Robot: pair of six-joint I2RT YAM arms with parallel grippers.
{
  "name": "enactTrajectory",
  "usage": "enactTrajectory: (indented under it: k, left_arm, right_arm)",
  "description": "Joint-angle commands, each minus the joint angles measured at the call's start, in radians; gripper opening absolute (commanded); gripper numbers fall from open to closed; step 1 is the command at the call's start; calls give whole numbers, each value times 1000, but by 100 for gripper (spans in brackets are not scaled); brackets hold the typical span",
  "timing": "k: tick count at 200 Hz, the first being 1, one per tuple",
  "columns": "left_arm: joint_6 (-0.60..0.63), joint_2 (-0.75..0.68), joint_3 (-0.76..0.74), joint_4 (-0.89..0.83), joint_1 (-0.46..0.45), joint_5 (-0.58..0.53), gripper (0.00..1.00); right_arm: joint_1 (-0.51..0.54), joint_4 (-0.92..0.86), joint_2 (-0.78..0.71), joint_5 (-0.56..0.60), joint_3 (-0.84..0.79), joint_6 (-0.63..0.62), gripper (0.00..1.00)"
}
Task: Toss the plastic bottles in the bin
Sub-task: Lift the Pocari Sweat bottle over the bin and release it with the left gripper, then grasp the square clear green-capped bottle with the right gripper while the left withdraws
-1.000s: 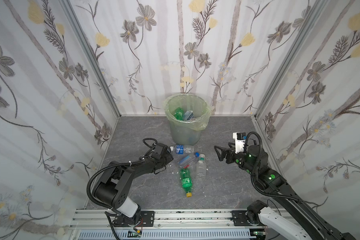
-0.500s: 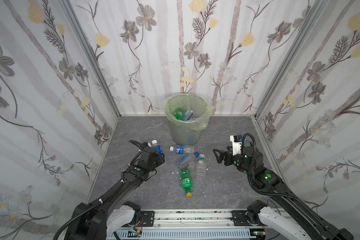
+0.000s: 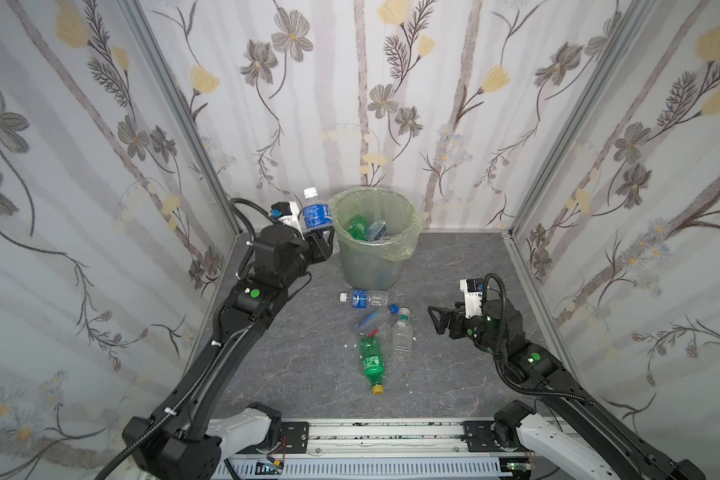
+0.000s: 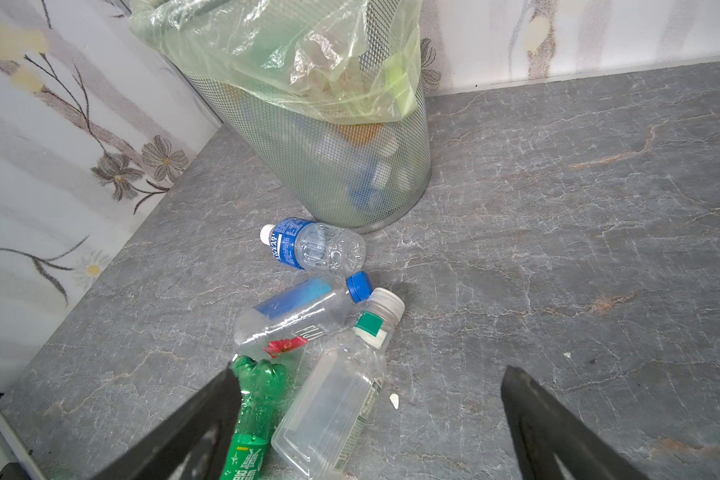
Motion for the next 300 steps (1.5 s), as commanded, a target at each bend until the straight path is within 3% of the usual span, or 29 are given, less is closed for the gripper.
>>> enactTrajectory:
  k: [1, 22, 41, 81, 191, 242, 300]
  left_arm:
    - [7, 224, 253, -1, 2, 125, 72]
    - [10, 446, 535, -159, -3, 136, 83]
    - [23, 453, 533, -178, -11, 84, 92]
    - [68, 302, 343, -181, -2, -6, 100]
    - [93, -228, -450, -194, -1, -114, 100]
    - [-2, -393, -657, -197, -1, -109, 100]
    - [-68, -497, -763, -200, 0, -90, 100]
  right_arm:
    - [4, 15, 15, -19, -2, 40, 97]
    - [22, -1, 25, -22, -12, 77, 96]
    - [53, -12, 27, -16, -20, 108, 96]
    - [131, -9, 69, -5, -31, 167, 96]
    - [206, 173, 455, -83, -13, 269, 93]
    - [238, 133, 648, -25, 125, 241, 90]
    - [249, 81, 804, 69, 178, 236, 84]
